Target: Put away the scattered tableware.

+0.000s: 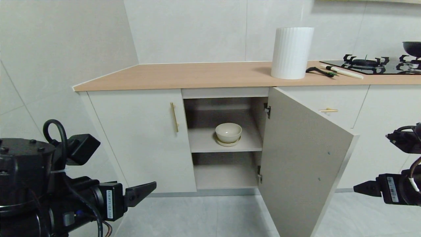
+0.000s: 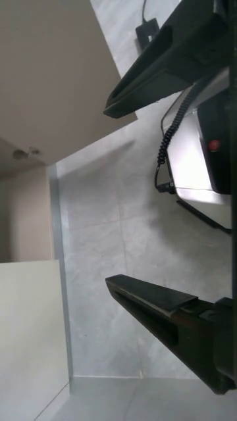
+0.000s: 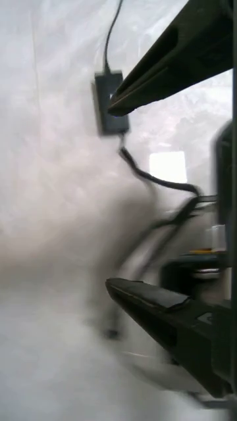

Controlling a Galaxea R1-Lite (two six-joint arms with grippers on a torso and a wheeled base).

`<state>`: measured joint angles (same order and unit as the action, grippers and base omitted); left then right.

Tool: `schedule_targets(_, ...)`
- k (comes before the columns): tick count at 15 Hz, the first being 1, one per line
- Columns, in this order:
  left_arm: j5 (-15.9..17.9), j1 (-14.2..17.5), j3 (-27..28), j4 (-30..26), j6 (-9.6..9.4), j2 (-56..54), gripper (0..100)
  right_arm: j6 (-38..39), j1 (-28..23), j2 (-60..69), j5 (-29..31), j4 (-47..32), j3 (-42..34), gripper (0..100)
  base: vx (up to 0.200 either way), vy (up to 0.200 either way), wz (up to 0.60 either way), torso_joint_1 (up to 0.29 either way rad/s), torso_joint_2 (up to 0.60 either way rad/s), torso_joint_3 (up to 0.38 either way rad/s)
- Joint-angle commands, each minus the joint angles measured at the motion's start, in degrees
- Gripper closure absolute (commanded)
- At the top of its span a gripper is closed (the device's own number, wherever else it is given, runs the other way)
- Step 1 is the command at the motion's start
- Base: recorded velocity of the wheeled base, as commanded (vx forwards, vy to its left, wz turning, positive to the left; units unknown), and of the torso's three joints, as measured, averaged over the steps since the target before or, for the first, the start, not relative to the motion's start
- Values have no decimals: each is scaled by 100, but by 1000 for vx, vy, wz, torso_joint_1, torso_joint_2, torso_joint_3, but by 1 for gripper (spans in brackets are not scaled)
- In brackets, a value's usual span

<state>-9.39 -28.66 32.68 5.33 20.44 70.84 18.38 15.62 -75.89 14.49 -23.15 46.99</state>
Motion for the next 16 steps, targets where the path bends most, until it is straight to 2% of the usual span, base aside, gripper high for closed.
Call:
schedule_targets(1,-2,1,1,3,3,9,0,-124,-665,-295,-8,337,20,0,0,0,0,0,0,0)
schedule_targets(5,-2,1,1,3,3,9,0,-81,-929,-655,-43,865,3,0,0,0,0,0,0,0)
schedule_targets(7,-2,1,1,3,3,9,0,-10,-999,-937,-52,1366,-15,0,0,0,0,0,0,0)
schedule_targets(11,-2,1,1,3,3,9,0,482,-1043,-1350,-61,2069,-24,0,0,0,0,0,0,0)
schedule_targets(16,-2,1,10,3,3,9,0,746,-1034,-1684,-70,2377,-15,0,0,0,0,0,0,0)
